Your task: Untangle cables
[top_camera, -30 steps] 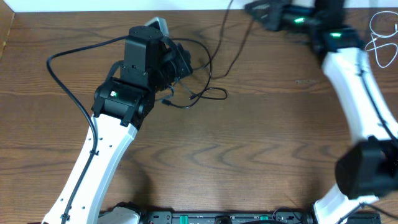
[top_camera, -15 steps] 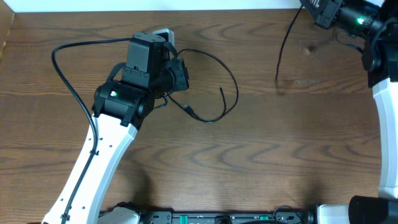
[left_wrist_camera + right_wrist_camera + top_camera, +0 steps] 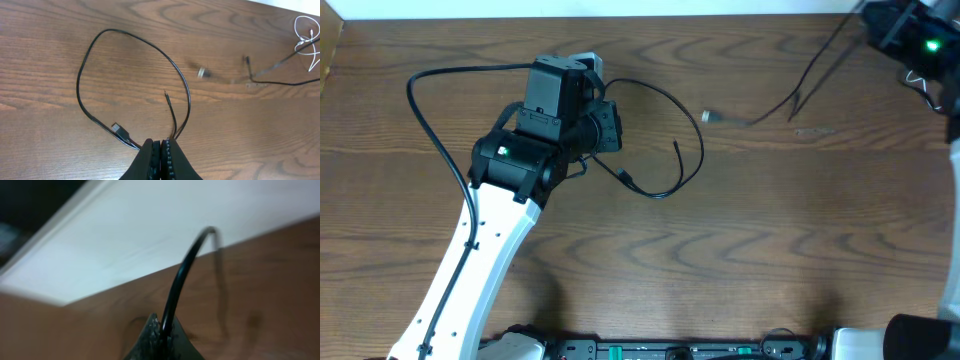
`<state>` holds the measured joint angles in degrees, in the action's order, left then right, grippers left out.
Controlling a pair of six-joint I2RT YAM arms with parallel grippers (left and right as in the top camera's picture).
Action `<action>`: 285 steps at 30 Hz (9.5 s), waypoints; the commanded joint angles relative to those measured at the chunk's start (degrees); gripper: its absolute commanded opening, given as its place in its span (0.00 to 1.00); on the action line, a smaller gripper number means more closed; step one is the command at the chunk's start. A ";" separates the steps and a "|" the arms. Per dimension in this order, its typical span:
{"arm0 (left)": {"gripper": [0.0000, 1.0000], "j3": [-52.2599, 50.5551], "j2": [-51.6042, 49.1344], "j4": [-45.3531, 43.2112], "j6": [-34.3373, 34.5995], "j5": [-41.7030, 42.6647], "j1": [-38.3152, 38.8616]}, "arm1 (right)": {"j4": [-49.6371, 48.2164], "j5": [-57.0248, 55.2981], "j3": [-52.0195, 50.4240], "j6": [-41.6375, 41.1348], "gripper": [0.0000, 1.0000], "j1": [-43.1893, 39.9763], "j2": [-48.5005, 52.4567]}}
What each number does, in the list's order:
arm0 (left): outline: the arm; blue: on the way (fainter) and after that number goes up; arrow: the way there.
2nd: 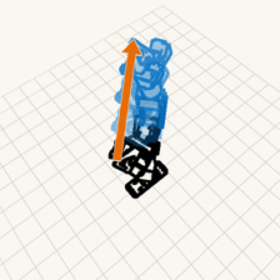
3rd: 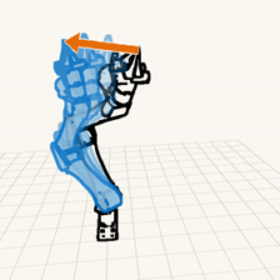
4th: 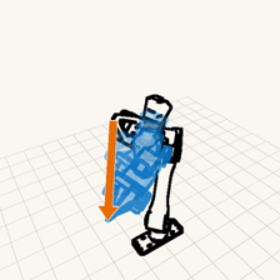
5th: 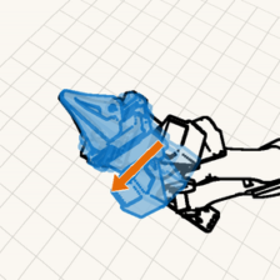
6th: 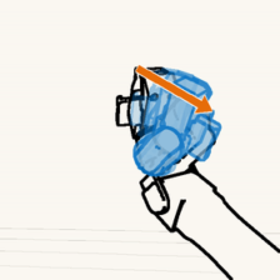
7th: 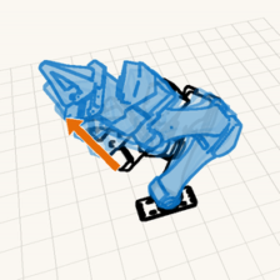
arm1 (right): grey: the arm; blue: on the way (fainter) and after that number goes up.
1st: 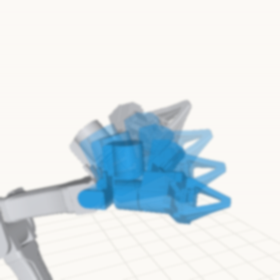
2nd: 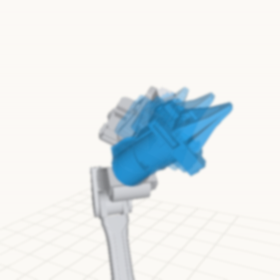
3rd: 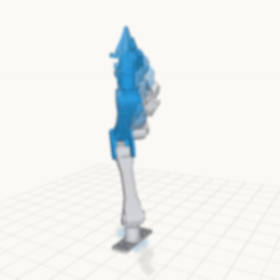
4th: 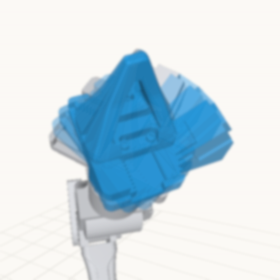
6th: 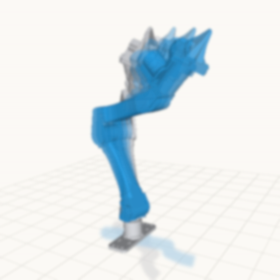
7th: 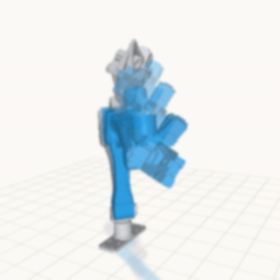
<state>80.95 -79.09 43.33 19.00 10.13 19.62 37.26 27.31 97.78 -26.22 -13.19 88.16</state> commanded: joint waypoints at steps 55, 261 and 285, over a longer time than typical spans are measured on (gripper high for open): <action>0.08 0.26 0.37 2.51 -1.60 -0.33 -6.45 | 9.51 8.55 0.76 23.34 0.99 -2.97 16.37; 0.27 0.26 -0.35 7.15 -0.74 -0.33 -12.15 | 26.47 -15.39 12.87 36.24 0.62 2.60 44.98; 0.27 0.26 -0.35 7.21 -0.74 -0.31 -12.15 | 21.22 -24.15 9.01 29.68 0.43 6.01 47.52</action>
<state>80.95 -79.11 50.43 18.15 10.15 7.70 59.55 4.95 109.12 7.27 -7.42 135.04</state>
